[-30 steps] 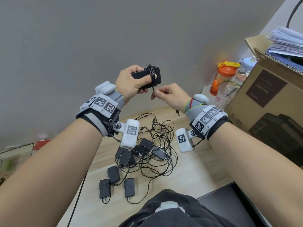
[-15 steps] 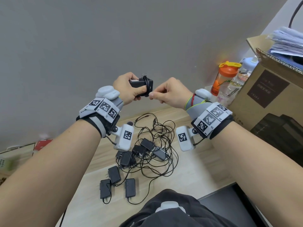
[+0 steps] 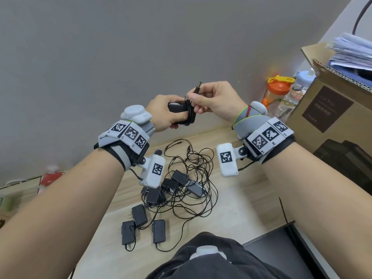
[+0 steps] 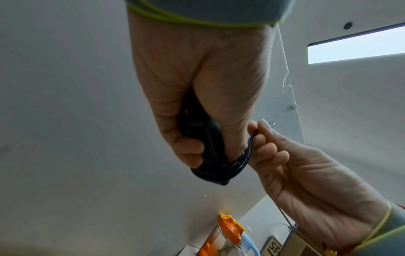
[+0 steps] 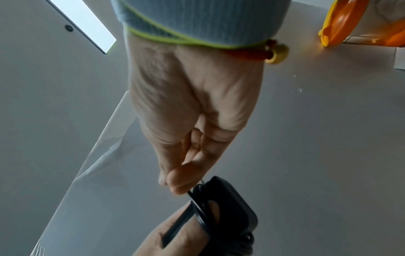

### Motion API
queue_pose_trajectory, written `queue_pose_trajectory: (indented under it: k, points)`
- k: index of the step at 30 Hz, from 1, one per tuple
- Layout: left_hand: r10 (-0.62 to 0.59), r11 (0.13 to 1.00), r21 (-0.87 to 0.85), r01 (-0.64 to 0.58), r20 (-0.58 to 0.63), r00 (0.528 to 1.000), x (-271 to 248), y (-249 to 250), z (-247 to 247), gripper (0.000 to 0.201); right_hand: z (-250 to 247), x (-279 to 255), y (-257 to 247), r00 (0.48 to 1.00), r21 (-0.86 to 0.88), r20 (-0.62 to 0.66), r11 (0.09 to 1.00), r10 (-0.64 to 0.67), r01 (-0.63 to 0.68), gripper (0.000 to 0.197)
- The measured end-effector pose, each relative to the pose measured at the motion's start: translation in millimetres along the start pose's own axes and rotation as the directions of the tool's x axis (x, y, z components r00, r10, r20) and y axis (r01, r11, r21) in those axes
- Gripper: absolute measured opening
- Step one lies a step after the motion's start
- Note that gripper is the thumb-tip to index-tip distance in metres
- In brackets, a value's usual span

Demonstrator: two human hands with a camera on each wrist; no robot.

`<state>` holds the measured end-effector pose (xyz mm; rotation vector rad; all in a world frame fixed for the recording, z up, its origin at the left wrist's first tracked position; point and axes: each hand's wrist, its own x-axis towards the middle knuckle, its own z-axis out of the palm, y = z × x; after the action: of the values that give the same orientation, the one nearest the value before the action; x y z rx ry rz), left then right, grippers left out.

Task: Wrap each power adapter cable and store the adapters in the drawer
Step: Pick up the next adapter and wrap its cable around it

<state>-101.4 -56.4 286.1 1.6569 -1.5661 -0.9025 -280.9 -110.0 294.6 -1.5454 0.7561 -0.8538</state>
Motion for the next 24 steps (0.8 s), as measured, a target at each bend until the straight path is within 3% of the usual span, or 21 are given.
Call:
queue_pose_trajectory:
  k: [4, 10, 18, 24]
  points:
    - [-0.022, 0.998, -0.058, 0.023, 0.009, 1.000, 2.0, 2.9, 1.8, 0.029, 3.3, -1.9, 2.7, 0.999, 0.018, -0.041, 0.999, -0.035, 0.036, 0.012]
    - [-0.123, 0.963, -0.253, 0.089, -0.121, 0.985, 10.0, 4.1, 7.2, 0.034, 8.5, -2.2, 3.1, 0.993, 0.000, -0.117, 1.000, 0.025, -0.026, 0.028]
    - [-0.204, 0.905, -0.409, 0.120, -0.170, 0.964, 16.5, 4.7, 6.6, 0.033, 17.6, -0.2, 6.1, 0.984, -0.093, -0.140, 0.988, 0.107, -0.120, 0.010]
    - [-0.190, 0.910, -0.402, 0.107, -0.173, 0.966, 14.0, 5.3, 7.9, 0.034, 22.2, 3.3, 8.2, 0.968, -0.101, -0.201, 0.979, 0.153, -0.176, 0.033]
